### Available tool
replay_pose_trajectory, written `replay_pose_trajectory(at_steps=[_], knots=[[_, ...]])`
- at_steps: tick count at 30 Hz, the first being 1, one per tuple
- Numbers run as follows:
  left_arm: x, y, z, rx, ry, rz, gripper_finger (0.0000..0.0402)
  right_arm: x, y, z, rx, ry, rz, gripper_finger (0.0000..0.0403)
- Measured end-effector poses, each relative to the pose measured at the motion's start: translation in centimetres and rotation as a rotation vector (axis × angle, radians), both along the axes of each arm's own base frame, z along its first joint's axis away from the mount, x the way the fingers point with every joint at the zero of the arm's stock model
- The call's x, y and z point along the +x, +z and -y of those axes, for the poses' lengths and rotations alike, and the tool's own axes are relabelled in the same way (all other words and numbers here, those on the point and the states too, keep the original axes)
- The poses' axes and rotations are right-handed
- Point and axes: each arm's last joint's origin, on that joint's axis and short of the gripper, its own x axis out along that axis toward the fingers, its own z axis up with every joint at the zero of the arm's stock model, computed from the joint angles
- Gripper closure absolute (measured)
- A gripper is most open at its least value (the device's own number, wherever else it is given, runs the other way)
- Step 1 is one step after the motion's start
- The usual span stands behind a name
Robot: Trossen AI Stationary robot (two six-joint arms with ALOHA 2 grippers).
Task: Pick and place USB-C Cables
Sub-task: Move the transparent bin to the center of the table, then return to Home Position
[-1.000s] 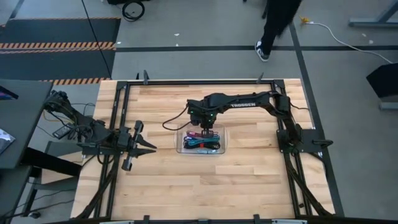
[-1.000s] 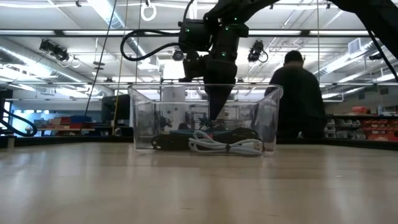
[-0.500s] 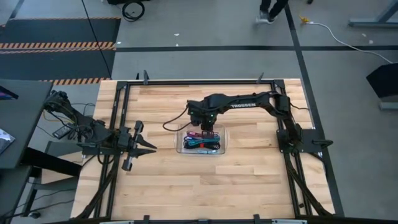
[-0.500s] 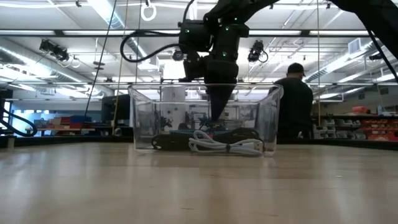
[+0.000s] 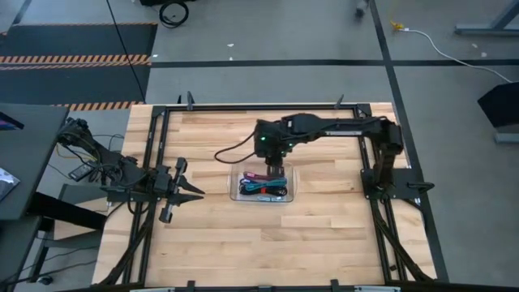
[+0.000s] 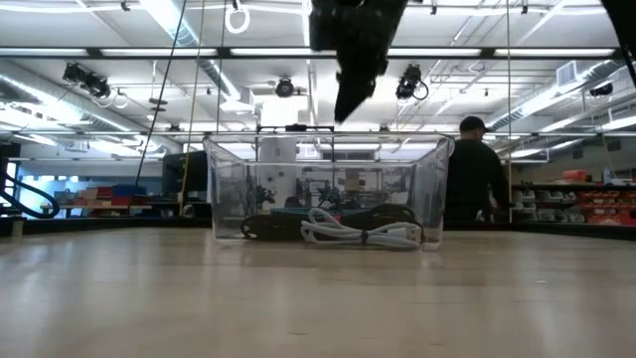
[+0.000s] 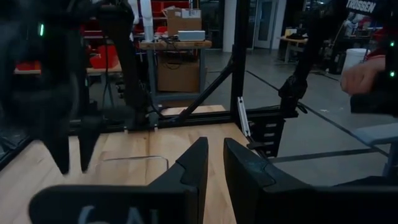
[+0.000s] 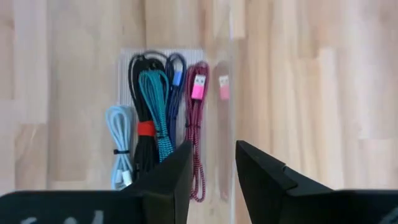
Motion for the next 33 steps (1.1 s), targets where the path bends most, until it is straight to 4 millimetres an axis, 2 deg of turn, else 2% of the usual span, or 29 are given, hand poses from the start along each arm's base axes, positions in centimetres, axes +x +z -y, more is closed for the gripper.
replay_pose_trajectory(at_steps=[9,16,22,27,33], knots=[[0.0,-0.1,0.0,-0.006,0.000,-0.007,0.0345,-2.9,4.9,-1.6,0.002,-0.043,0.128,0.0274],[0.0,-0.1,0.0,-0.008,0.001,-0.014,0.0345,-4.4,6.4,-4.5,0.016,0.036,0.143,0.0275],[0.0,-0.4,0.0,-0.021,0.001,-0.037,0.0345,-6.0,8.2,-5.9,0.040,0.043,0.193,0.0275],[0.0,-0.3,0.0,-0.025,0.015,-0.030,0.0348,-8.2,10.6,-7.3,0.051,0.045,0.286,0.0276],[0.0,-0.2,-0.3,-0.024,0.090,-0.021,0.0358,-12.1,13.7,-8.8,0.029,0.030,0.403,0.0293]])
